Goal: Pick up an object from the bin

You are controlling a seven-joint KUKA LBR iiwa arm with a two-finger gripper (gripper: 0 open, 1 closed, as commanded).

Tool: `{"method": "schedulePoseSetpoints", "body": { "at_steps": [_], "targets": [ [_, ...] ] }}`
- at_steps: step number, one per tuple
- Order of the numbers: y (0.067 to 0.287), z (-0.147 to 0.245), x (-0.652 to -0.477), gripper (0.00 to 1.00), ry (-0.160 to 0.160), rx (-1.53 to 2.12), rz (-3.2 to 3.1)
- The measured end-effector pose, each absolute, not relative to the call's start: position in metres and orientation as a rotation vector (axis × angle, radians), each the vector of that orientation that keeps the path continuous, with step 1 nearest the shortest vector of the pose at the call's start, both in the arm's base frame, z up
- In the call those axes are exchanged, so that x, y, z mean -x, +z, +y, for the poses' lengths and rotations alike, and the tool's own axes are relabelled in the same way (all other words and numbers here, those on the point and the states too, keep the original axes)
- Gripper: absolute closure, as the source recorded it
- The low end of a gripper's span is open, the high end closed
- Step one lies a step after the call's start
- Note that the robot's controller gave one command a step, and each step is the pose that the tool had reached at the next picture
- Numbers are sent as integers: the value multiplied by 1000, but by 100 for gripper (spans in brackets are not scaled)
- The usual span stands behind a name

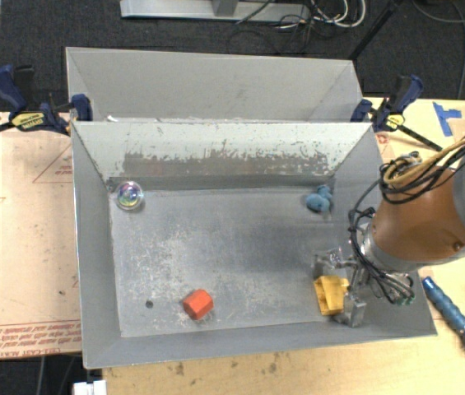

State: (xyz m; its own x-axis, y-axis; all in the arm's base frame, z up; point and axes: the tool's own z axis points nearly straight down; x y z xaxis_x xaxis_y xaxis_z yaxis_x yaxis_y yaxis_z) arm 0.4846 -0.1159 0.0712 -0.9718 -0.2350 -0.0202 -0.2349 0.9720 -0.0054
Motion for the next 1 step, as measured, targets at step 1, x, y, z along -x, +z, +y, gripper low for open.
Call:
{"method": "schedulePoseSetpoints", "body": {
  "at_steps": [1],
  "targets": [
    [74,-116,-486,100,-7,374,3095]
  ]
}}
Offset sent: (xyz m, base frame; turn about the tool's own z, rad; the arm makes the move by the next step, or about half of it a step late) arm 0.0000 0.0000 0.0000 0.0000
